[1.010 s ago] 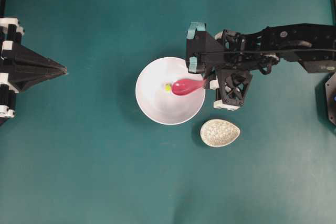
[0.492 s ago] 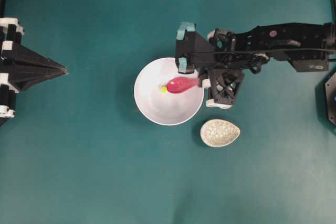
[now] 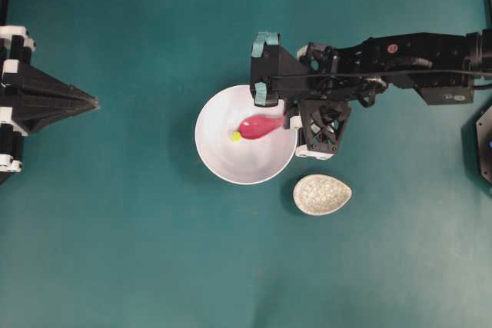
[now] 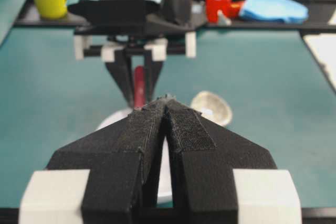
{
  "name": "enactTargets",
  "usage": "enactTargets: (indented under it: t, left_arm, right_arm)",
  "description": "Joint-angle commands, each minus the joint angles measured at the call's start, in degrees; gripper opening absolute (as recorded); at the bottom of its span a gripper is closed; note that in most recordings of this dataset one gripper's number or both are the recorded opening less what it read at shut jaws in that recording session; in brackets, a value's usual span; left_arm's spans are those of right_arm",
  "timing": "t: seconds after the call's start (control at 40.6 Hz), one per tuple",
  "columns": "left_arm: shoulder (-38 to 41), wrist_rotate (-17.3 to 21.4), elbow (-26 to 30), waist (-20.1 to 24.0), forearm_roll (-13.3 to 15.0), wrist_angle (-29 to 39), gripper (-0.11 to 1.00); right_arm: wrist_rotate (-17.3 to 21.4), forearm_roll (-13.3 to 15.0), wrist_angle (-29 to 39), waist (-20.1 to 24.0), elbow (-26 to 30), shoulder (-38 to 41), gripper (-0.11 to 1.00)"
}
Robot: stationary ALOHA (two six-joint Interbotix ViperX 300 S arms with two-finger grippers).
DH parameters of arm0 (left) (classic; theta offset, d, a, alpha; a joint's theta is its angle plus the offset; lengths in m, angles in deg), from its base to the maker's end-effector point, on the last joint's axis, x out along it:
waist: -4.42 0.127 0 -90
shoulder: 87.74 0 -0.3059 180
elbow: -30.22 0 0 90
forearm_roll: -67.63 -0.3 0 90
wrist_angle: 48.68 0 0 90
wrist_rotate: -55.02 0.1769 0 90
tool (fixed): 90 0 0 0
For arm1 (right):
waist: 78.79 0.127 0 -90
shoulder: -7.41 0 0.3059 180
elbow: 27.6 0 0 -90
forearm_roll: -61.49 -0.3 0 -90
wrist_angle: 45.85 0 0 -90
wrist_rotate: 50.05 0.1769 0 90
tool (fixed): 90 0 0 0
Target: Scoop the yellow hexagonal prism block from the bowl with a spoon using the right arm.
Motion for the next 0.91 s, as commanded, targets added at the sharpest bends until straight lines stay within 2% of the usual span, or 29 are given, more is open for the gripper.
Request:
enactTargets:
  t: [0.0,0.295,0.517,0.886]
  left_arm:
    - [0.26,0.09,1.58,0.0,-0.09,-0.26,0.0]
    - [0.26,0.09,1.67,0.0,-0.09,-0.18,0.0]
    - [0.18,0.09,1.67,0.0,-0.18,-0.26,0.0]
    - [0.26,0.09,1.67,0.0,-0.18,-0.26,0.0]
  right_arm:
    - [0.18,-0.09,-0.53,0.09,1.76,-0.88,0.24]
    - [0.35,-0.09,0.53,0.09,3.08,-2.29,0.24]
    - [0.7,-0.09,4.13,0.09,3.25,-4.48,0.24]
    - [1.14,-1.05,14.85,0.18,5.8,-5.54,0.25]
